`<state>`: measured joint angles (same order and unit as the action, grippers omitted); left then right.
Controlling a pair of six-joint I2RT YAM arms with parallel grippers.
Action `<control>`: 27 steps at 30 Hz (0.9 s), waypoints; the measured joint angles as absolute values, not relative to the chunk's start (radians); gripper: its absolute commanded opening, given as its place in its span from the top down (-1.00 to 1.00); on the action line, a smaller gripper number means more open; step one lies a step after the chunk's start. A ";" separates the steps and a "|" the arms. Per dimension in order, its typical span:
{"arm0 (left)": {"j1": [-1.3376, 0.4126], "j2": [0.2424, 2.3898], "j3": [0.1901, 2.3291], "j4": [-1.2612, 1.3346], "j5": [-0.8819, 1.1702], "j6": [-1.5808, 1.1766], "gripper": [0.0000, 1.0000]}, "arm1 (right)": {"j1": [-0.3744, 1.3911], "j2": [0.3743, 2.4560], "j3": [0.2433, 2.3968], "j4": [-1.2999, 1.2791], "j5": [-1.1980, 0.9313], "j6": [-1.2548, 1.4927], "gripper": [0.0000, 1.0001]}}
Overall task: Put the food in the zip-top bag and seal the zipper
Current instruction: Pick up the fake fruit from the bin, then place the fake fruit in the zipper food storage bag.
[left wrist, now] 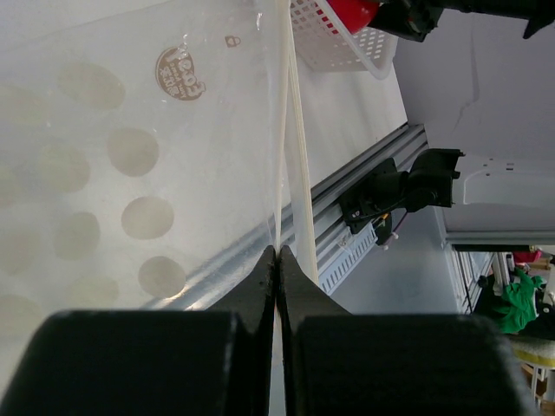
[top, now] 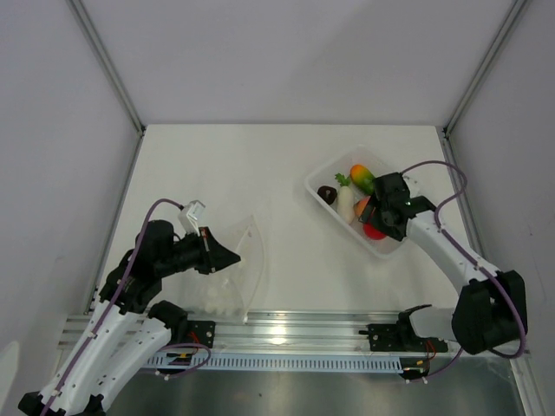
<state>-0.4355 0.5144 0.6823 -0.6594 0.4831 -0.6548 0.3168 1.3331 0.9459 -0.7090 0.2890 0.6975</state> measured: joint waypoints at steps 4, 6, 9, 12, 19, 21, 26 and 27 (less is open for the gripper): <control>-0.435 0.518 0.682 -0.658 0.487 -0.663 0.99 | 0.317 1.200 0.946 -0.709 0.281 0.670 1.00; -0.435 0.525 0.682 -0.654 0.495 -0.667 0.99 | 0.317 1.134 0.945 -0.704 0.259 0.647 1.00; -0.435 0.543 0.682 -0.646 0.504 -0.676 0.99 | 0.317 1.037 0.936 -0.682 0.184 0.602 1.00; -0.435 0.564 0.682 -0.636 0.511 -0.681 0.99 | 0.321 0.932 0.916 -0.644 0.064 0.553 1.00; -0.435 0.610 0.683 -0.629 0.525 -0.681 0.99 | 0.400 0.820 0.878 -0.501 -0.235 0.519 1.00; -0.435 0.620 0.683 -0.629 0.528 -0.681 0.99 | 0.464 0.835 0.877 -0.449 -0.309 0.519 1.00; -0.435 0.646 0.695 -0.630 0.531 -0.681 0.99 | 0.719 0.912 0.877 -0.342 -0.384 0.492 1.00; -0.435 0.649 0.698 -0.630 0.531 -0.682 0.99 | 0.770 0.932 0.877 -0.323 -0.393 0.486 1.00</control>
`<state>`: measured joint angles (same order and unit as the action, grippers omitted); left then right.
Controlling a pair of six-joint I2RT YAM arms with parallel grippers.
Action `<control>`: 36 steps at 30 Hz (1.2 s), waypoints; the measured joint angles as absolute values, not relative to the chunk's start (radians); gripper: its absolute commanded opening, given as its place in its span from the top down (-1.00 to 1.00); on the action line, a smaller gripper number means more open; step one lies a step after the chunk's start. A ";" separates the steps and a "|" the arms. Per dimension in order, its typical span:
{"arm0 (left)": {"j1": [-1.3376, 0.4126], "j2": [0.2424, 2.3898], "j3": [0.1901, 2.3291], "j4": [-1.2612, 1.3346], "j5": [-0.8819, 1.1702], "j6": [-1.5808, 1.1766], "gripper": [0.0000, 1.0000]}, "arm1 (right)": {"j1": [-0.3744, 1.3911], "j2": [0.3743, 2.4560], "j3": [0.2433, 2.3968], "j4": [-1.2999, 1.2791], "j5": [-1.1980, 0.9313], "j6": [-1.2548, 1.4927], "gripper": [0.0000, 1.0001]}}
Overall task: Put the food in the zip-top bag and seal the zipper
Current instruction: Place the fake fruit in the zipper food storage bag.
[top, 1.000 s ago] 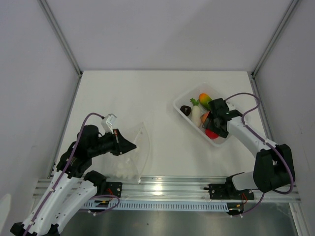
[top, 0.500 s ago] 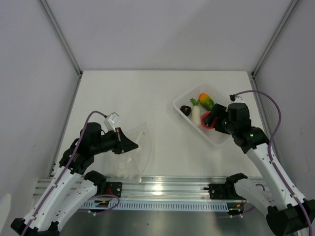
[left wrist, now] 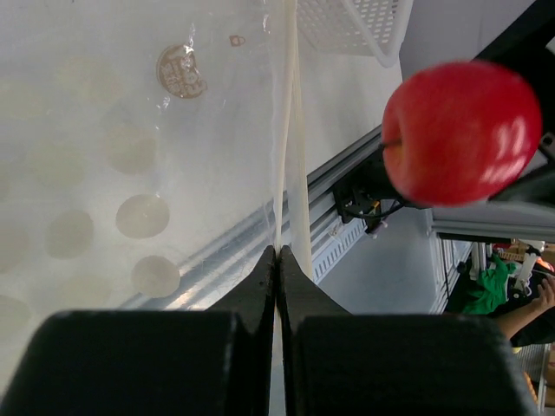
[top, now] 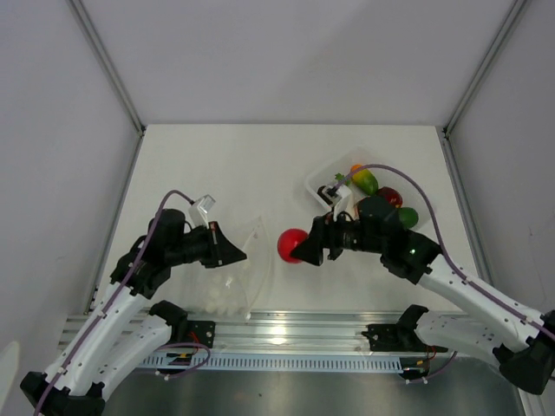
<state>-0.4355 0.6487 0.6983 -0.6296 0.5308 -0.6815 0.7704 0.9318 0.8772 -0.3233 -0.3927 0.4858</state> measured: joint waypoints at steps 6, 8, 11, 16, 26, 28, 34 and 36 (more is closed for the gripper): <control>-0.435 0.661 0.722 -0.640 0.530 -0.680 0.99 | 0.970 1.029 0.891 -0.259 -0.392 0.437 1.00; -0.435 0.663 0.730 -0.646 0.530 -0.680 0.99 | 1.006 1.047 0.896 -0.245 -0.388 0.422 1.00; -0.435 0.663 0.739 -0.652 0.529 -0.680 0.99 | 1.044 1.071 0.899 -0.214 -0.387 0.405 1.00; -0.435 0.662 0.743 -0.656 0.530 -0.681 0.99 | 1.075 1.117 0.912 -0.168 -0.381 0.395 1.00; -0.435 0.648 0.743 -0.667 0.530 -0.682 0.99 | 1.119 1.163 0.926 -0.102 -0.319 0.395 1.00; -0.435 0.644 0.743 -0.668 0.530 -0.682 0.99 | 1.122 1.172 0.927 -0.098 -0.302 0.395 1.00; -0.434 0.627 0.754 -0.676 0.527 -0.689 0.99 | 1.141 1.202 0.927 -0.107 -0.267 0.394 1.00; -0.434 0.622 0.766 -0.684 0.530 -0.693 0.99 | 1.148 1.208 0.927 -0.110 -0.250 0.395 1.00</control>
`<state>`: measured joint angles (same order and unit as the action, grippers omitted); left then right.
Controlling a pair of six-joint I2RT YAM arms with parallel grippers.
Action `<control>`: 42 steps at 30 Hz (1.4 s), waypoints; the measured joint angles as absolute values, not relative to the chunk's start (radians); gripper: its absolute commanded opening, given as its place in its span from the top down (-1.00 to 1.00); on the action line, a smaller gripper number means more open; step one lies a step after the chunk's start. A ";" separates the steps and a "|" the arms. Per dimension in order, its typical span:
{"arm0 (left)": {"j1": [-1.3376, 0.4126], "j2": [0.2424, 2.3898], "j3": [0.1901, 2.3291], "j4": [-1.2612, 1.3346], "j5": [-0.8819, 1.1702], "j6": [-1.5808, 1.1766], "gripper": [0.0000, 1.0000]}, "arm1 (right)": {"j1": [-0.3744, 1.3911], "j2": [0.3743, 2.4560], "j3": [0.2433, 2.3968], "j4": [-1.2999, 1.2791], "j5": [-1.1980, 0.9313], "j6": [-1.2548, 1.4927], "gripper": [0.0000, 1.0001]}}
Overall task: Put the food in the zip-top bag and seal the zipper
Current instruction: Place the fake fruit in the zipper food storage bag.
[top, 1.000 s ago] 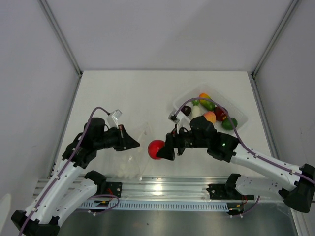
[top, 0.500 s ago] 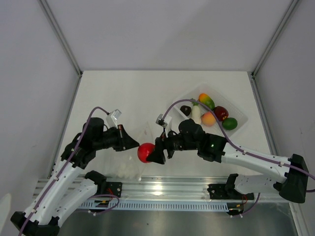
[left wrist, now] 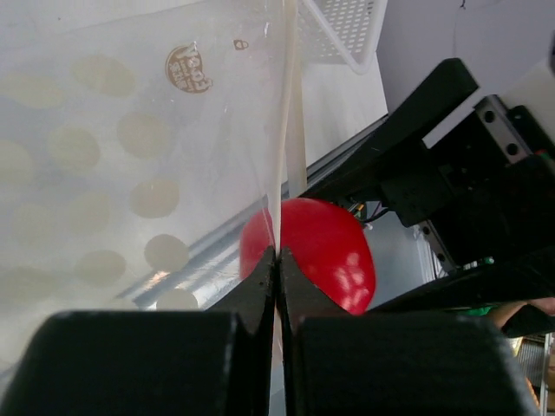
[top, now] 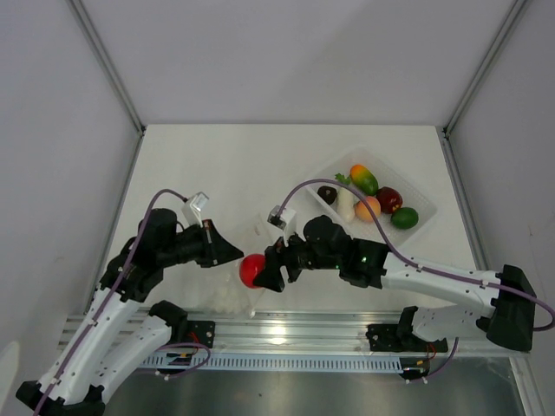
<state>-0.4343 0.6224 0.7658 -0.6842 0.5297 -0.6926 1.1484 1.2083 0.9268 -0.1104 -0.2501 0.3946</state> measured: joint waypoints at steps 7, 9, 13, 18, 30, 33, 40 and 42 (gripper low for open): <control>-0.434 0.593 0.792 -0.699 0.532 -0.708 0.99 | 1.184 1.230 0.942 -0.140 -0.193 0.400 0.98; -0.434 0.585 0.792 -0.699 0.537 -0.713 0.99 | 1.193 1.243 0.957 -0.153 -0.176 0.404 0.90; -0.434 0.582 0.792 -0.702 0.547 -0.718 0.99 | 1.203 1.268 0.989 -0.166 -0.139 0.414 0.84; -0.434 0.581 0.793 -0.719 0.552 -0.718 0.99 | 1.210 1.280 1.001 -0.170 -0.095 0.419 0.60; -0.434 0.561 0.793 -0.727 0.554 -0.726 0.99 | 1.226 1.280 1.007 -0.212 -0.002 0.436 -0.72; -0.434 0.562 0.793 -0.727 0.554 -0.726 0.99 | 1.229 1.269 1.007 -0.223 0.022 0.439 -0.99; -0.434 0.563 0.793 -0.719 0.557 -0.734 0.99 | 1.230 1.231 1.017 -0.234 0.062 0.436 -0.99; -0.434 0.566 0.793 -0.719 0.558 -0.734 0.99 | 1.230 1.230 1.030 -0.245 0.082 0.437 -0.99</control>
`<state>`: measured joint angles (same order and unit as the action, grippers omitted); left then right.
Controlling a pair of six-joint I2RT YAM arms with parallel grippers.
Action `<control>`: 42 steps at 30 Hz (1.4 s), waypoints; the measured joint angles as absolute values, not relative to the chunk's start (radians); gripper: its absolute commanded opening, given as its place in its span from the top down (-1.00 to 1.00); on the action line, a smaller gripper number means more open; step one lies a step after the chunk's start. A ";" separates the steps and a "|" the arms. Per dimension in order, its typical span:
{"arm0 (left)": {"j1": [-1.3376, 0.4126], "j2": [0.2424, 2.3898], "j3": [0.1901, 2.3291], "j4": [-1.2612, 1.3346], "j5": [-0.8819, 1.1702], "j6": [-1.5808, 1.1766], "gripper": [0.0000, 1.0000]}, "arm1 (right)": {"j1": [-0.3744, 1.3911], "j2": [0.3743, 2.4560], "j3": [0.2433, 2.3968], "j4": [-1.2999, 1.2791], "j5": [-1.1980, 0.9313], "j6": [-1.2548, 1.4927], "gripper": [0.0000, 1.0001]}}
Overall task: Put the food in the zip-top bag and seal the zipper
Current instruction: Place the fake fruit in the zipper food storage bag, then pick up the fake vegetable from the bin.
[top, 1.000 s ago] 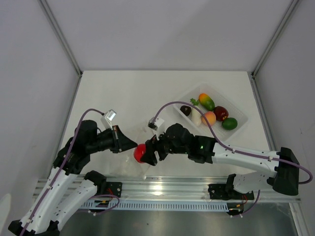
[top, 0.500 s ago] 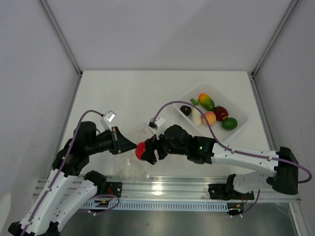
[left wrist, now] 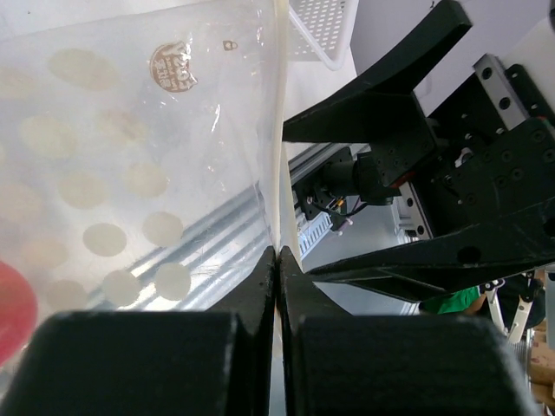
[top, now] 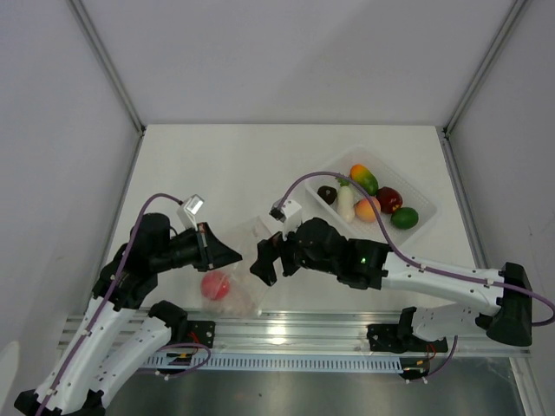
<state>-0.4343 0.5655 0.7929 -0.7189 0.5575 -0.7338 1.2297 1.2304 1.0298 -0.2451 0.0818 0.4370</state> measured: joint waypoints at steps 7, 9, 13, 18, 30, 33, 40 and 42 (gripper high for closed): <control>-0.434 0.575 0.791 -0.711 0.560 -0.733 0.99 | 1.207 1.230 1.159 -0.429 0.286 0.501 -0.99; -0.434 0.575 0.787 -0.707 0.561 -0.733 0.99 | 1.168 1.230 1.214 -0.500 0.349 0.529 -0.99; -0.434 0.576 0.785 -0.704 0.555 -0.731 0.99 | 1.043 1.208 1.261 -0.589 0.425 0.588 -0.99; -0.434 0.576 0.785 -0.704 0.541 -0.721 0.99 | 0.789 1.123 1.245 -0.658 0.384 0.657 -0.99; -0.434 0.598 0.776 -0.688 0.507 -0.687 0.99 | 0.191 1.121 1.131 -0.672 0.144 0.577 -0.99; -0.434 0.616 0.760 -0.670 0.503 -0.680 0.99 | 0.130 1.177 1.120 -0.679 0.147 0.546 -0.99; -0.434 0.704 0.744 -0.629 0.501 -0.660 0.99 | 0.101 1.331 1.125 -0.666 0.194 0.511 -0.98; -0.434 0.729 0.744 -0.616 0.500 -0.647 0.99 | 0.091 1.382 1.125 -0.662 0.205 0.511 -0.99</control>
